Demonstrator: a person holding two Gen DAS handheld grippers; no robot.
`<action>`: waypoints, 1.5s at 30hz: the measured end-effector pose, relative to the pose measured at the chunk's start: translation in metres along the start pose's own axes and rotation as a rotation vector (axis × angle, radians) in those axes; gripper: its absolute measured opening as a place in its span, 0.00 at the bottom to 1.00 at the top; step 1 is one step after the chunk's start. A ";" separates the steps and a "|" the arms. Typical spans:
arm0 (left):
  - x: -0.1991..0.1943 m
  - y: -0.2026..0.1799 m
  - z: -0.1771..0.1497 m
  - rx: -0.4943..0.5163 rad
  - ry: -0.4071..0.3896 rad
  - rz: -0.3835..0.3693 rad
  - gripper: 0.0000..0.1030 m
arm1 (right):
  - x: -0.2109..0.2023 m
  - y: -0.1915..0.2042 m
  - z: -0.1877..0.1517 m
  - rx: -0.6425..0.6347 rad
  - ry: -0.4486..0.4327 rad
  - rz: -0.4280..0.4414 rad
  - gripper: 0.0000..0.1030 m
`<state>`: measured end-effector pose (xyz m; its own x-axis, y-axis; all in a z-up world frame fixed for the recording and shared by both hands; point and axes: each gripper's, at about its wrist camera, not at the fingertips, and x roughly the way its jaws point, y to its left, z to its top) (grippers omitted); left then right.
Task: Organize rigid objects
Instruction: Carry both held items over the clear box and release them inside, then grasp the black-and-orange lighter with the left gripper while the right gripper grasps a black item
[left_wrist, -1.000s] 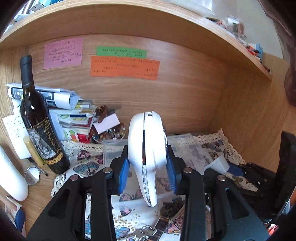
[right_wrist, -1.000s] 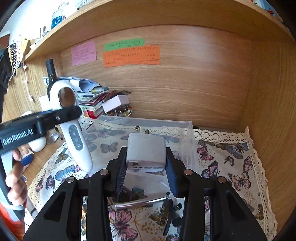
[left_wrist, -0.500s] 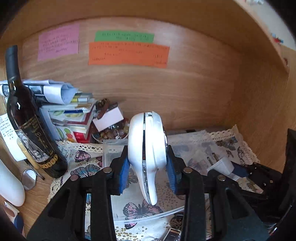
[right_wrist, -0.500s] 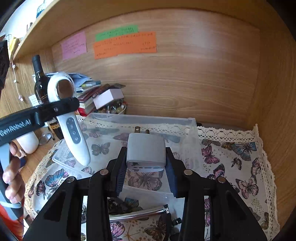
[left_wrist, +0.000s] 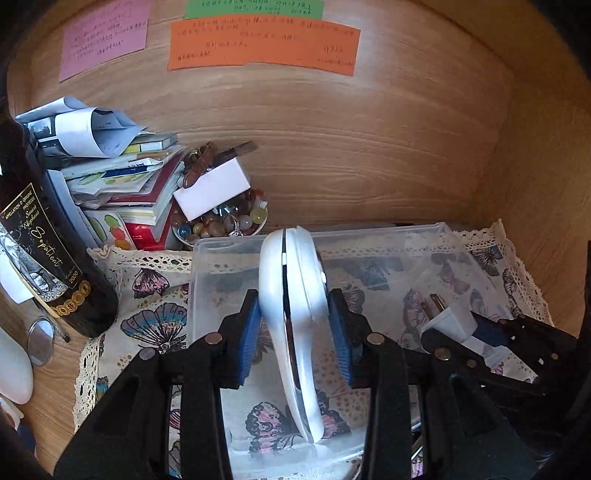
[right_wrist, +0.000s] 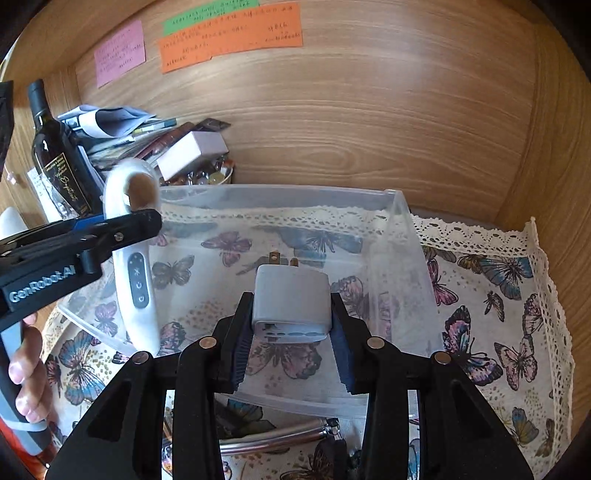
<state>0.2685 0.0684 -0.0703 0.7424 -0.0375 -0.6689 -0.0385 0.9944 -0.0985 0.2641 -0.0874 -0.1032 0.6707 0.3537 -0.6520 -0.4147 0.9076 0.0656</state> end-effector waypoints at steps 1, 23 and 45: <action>-0.001 -0.001 0.000 0.005 -0.005 0.006 0.35 | 0.001 -0.001 0.000 -0.001 0.000 -0.001 0.35; -0.073 -0.006 -0.026 0.053 -0.085 0.011 0.61 | -0.062 0.009 -0.008 -0.033 -0.133 -0.019 0.54; -0.072 -0.013 -0.115 0.045 0.113 -0.039 0.60 | -0.080 -0.023 -0.084 0.017 0.006 -0.084 0.56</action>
<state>0.1385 0.0472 -0.1057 0.6627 -0.0846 -0.7441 0.0208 0.9953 -0.0946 0.1686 -0.1553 -0.1162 0.6994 0.2746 -0.6599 -0.3461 0.9379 0.0235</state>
